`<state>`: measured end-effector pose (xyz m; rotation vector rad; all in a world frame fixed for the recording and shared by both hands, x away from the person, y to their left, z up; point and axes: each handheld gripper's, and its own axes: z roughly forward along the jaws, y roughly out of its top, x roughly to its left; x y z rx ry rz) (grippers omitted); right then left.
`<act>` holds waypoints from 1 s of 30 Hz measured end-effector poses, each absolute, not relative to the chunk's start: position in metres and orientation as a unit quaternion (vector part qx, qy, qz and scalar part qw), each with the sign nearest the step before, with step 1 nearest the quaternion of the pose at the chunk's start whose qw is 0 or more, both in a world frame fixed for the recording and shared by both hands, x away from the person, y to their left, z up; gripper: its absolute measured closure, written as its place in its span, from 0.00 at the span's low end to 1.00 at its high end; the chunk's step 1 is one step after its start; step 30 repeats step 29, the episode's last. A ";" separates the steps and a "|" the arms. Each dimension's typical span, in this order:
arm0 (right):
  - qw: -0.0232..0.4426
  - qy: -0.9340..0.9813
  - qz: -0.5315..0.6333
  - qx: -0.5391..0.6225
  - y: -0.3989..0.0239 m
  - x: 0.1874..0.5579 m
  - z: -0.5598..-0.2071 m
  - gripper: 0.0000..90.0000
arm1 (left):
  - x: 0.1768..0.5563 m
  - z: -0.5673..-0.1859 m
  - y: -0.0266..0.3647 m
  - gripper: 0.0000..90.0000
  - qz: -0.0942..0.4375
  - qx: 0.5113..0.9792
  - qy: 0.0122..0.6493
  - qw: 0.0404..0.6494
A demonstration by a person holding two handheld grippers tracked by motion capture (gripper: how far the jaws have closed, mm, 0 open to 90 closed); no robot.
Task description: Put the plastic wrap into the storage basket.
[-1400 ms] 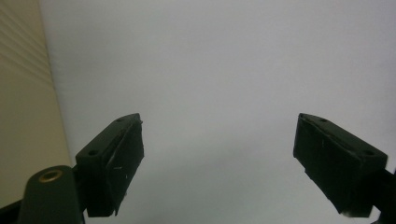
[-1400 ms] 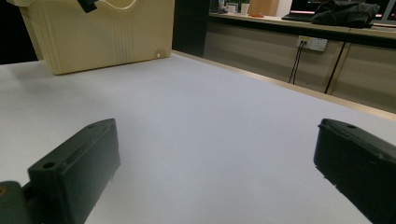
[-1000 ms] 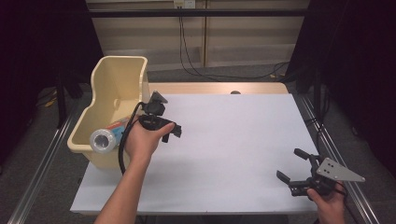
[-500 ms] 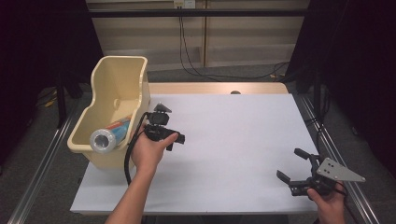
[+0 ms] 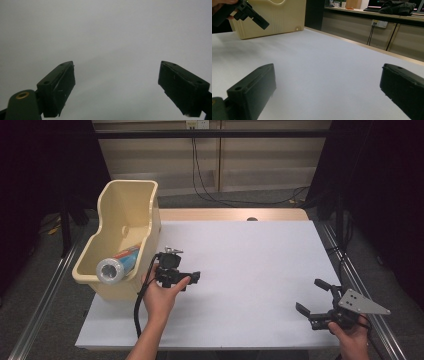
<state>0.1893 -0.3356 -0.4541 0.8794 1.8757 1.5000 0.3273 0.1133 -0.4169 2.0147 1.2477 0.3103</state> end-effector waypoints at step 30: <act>0.288 0.706 0.558 0.328 -0.333 0.190 -0.456 0.00 | 0.294 -0.445 0.133 0.14 0.251 0.701 0.424 0.515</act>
